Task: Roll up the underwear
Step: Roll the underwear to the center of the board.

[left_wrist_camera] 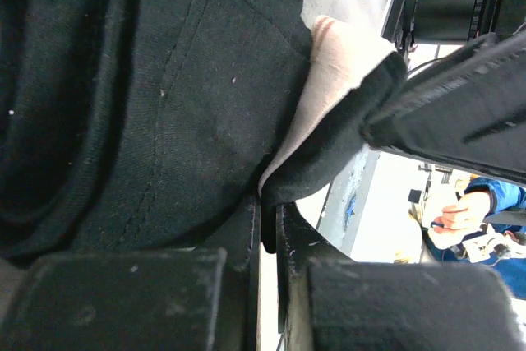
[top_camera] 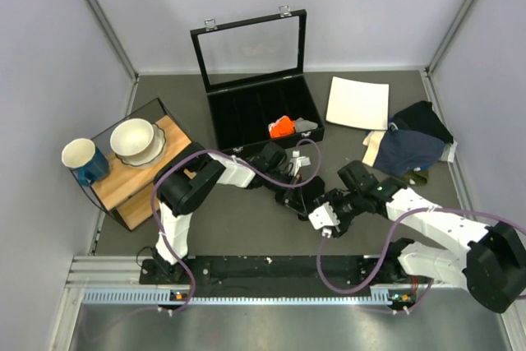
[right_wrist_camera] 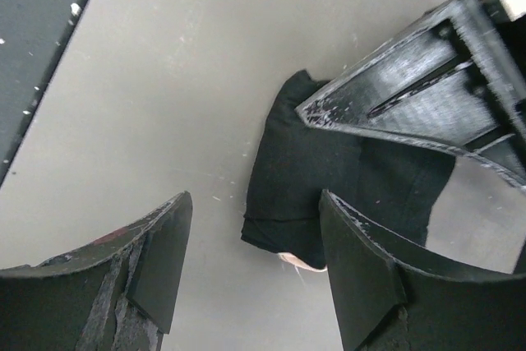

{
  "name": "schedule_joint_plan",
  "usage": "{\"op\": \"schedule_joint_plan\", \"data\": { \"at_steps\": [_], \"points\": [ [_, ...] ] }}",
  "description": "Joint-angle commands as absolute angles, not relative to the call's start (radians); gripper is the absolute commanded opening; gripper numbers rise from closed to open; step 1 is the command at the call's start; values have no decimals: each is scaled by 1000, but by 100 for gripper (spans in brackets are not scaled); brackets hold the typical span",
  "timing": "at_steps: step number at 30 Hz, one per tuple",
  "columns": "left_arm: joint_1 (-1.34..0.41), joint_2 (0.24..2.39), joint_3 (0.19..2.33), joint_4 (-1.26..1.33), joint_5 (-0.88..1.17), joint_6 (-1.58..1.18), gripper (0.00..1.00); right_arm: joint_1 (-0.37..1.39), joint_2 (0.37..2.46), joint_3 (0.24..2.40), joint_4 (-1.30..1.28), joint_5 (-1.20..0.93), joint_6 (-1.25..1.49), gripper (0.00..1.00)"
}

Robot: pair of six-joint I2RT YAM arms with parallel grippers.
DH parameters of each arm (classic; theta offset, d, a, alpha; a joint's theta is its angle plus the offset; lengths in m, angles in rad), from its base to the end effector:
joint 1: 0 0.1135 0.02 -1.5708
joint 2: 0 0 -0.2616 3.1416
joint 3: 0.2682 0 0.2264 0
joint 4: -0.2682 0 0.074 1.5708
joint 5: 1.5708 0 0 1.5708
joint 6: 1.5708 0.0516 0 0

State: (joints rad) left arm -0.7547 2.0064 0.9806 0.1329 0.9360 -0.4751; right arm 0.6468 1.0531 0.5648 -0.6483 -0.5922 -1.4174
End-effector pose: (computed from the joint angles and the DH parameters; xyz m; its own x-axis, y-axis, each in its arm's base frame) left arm 0.2341 -0.2772 0.1136 -0.8587 0.4351 -0.2708 0.4288 0.3206 -0.8446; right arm 0.1108 0.1198 0.1854 0.5687 -0.5980 -0.5647 -0.8205 -0.4607 -0.3384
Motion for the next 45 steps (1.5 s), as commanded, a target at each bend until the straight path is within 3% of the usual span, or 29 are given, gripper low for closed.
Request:
{"op": "schedule_joint_plan", "data": {
  "at_steps": [1,7,12,19,22,26,34,38,45],
  "points": [
    [-727,2059,982,97,756,-445,0,663,1112,528,-526,-487,-1387,63],
    [-724,2043,986,104,753,-456,7,664,1187,514,-440,-399,-1342,62],
    [-718,1993,973,144,752,-476,22,664,1219,518,-420,-368,-1313,58],
    [-693,1817,876,235,674,-486,46,664,1287,558,-431,-362,-1252,41],
    [-684,1700,801,261,586,-436,51,663,1304,589,-471,-399,-1215,36],
    [-686,1499,654,342,506,-336,53,631,1328,644,-572,-488,-1190,33],
    [-745,1226,264,788,517,-120,58,503,1481,813,-855,-705,-1196,32],
    [-827,1201,239,825,528,35,58,473,1583,885,-955,-752,-1203,31],
    [-1011,1296,389,603,419,385,60,396,1712,988,-1071,-810,-1221,30]
  ]
}}
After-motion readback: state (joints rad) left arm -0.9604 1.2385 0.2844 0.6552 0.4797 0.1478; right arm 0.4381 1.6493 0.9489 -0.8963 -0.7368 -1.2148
